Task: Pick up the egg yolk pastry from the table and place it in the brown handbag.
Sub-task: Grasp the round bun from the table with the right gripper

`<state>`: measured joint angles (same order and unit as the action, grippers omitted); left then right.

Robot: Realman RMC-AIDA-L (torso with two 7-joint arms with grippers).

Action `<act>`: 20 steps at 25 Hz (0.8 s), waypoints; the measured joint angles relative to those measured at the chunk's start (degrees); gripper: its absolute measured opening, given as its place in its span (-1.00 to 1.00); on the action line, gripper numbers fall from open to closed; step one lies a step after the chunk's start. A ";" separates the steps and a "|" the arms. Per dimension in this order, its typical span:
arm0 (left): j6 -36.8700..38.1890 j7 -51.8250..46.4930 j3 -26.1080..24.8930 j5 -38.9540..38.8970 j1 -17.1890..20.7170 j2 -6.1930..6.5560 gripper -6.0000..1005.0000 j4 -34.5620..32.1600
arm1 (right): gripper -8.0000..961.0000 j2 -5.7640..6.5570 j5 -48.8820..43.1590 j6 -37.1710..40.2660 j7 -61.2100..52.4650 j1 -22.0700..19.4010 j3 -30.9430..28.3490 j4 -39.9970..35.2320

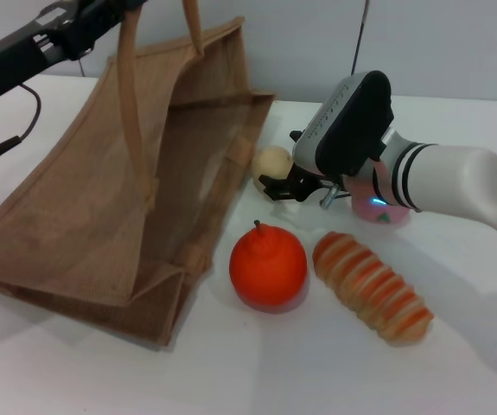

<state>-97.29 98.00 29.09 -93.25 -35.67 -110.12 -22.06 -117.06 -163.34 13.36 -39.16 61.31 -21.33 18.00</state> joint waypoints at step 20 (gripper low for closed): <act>0.00 -0.44 0.00 -0.09 -0.08 -0.04 -0.73 0.00 | 0.59 -0.01 0.41 -5.57 -0.37 0.93 2.27 1.63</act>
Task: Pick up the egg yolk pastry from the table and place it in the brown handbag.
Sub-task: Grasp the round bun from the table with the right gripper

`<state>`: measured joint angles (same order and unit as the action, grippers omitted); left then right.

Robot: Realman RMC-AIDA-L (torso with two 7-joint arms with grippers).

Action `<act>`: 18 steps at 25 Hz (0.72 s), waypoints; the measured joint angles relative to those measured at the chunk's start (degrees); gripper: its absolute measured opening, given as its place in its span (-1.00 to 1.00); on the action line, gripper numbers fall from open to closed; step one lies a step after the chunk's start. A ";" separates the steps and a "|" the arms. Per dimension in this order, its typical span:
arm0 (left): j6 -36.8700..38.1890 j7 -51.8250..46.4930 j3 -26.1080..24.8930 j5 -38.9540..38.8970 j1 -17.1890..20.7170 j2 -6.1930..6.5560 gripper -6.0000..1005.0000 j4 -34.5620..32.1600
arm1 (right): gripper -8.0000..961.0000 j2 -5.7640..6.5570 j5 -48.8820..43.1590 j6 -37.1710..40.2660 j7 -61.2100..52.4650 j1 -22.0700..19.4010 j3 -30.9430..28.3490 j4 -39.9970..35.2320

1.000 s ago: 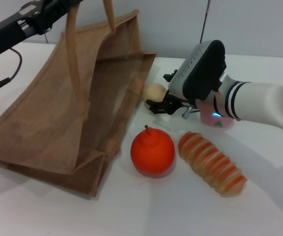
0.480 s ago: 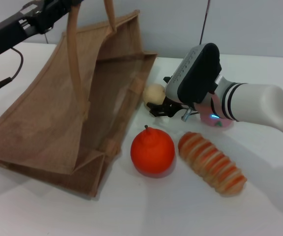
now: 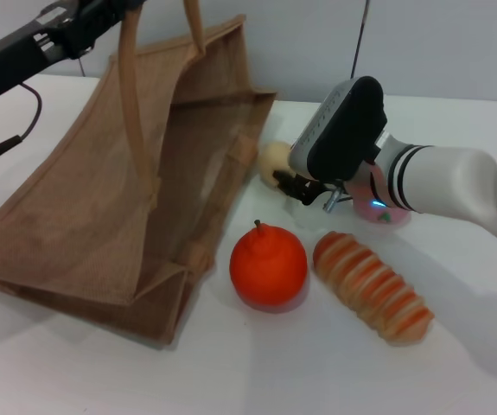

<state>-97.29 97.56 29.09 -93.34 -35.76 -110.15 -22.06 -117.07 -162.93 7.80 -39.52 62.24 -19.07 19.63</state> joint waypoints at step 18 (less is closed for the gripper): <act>0.00 0.00 0.00 0.00 0.29 0.17 -0.73 0.00 | -0.18 0.09 -0.25 -0.60 0.06 0.05 -0.01 0.91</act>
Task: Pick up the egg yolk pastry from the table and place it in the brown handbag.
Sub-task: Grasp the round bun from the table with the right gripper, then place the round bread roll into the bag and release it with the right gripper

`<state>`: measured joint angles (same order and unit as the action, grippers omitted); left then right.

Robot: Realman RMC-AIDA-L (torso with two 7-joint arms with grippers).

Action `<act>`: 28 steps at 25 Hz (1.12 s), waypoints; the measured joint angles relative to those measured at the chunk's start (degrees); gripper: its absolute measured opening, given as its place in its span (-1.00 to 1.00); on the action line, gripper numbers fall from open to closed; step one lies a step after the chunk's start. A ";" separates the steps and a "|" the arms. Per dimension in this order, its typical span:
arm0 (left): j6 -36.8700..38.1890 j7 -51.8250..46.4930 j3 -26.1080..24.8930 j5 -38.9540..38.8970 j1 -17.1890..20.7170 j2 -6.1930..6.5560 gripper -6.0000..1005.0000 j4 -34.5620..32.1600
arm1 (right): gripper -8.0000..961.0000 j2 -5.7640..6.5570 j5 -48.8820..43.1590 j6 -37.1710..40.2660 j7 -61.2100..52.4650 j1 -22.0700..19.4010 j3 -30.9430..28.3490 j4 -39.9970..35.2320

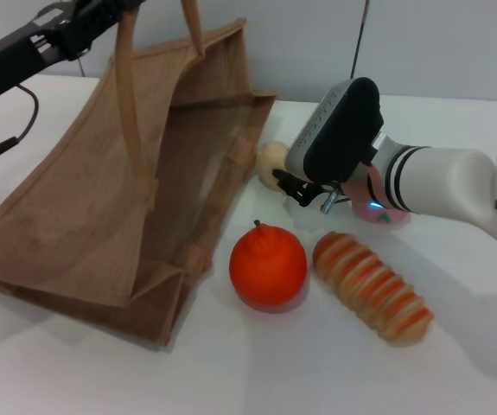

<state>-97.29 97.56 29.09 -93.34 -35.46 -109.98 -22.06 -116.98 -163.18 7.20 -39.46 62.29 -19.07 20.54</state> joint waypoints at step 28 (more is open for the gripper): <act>-0.18 -0.07 -0.40 0.02 1.51 1.12 -0.73 0.62 | -0.39 1.16 -0.04 6.99 3.35 -4.31 -11.96 -0.77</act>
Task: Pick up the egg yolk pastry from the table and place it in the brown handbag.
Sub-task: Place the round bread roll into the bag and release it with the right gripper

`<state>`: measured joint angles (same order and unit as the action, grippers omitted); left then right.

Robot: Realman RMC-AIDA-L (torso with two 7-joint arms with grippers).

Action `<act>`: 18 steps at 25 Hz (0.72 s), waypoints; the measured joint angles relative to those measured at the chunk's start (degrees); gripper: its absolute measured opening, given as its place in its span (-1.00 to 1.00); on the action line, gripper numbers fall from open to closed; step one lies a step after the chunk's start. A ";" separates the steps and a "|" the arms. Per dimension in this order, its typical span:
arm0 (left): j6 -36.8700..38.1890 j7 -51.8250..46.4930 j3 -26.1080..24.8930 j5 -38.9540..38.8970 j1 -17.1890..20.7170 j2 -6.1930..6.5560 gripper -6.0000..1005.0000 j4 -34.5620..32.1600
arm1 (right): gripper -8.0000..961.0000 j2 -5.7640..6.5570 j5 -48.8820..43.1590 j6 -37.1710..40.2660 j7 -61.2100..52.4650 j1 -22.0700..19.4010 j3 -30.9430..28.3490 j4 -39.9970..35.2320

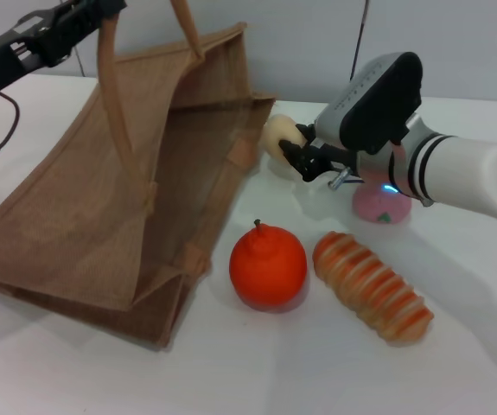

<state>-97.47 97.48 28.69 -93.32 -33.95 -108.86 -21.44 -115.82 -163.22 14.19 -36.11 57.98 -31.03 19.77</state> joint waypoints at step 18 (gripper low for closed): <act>-0.92 -1.23 -1.01 0.04 0.03 0.70 -0.73 0.00 | -0.42 3.04 -2.69 24.20 -6.33 -0.75 9.33 0.67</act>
<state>-98.40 96.26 27.68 -93.28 -33.92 -108.17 -21.44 -112.78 -165.91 38.40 -42.44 57.23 -21.70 20.43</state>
